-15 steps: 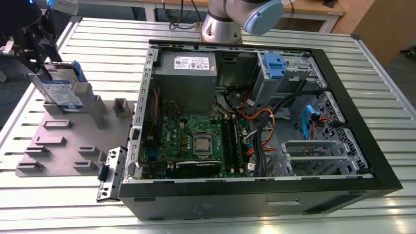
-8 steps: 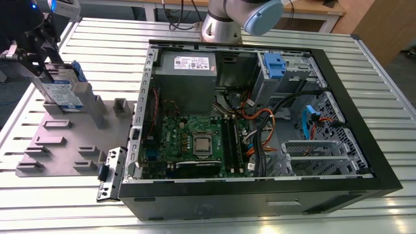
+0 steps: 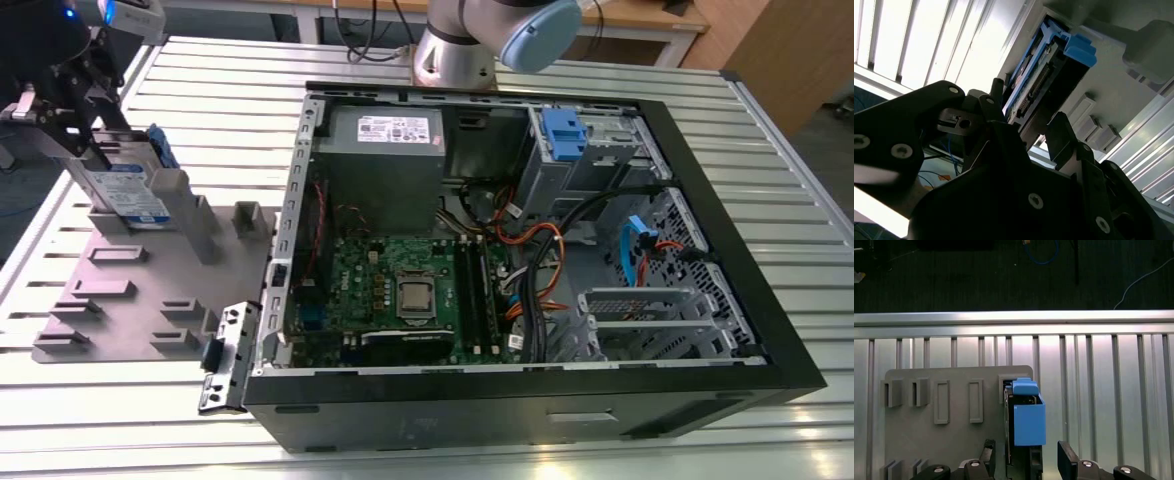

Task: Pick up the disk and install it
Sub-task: 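Pick up the disk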

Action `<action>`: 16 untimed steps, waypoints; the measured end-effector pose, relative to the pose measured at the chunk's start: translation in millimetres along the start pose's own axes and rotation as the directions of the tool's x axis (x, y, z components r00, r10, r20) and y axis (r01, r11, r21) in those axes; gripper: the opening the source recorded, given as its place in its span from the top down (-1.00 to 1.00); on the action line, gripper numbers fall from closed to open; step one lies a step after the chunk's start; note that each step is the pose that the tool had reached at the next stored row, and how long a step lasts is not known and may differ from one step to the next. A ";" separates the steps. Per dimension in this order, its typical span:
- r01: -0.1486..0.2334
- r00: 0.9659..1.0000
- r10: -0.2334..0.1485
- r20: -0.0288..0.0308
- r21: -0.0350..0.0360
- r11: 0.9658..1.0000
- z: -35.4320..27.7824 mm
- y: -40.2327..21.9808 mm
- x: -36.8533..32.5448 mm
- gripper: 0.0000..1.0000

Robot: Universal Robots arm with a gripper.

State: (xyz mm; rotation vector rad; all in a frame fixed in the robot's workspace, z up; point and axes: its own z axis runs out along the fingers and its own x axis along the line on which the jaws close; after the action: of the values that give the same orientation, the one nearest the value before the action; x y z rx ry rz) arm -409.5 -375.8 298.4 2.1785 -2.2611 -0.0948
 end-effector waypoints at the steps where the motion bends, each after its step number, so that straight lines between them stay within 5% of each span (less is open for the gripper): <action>1: 0.000 1.000 0.000 0.000 0.000 1.000 0.0 0.0 0.0 -0.21; 5: 0.000 1.000 0.000 0.000 0.000 1.000 0.1 0.0 0.0 -0.04; 16: 0.000 1.000 0.000 0.000 0.000 1.000 -1.3 0.0 -0.1 -0.04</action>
State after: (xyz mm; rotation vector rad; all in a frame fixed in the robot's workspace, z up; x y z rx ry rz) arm -409.4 -375.8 299.7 2.1787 -2.2613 -0.0947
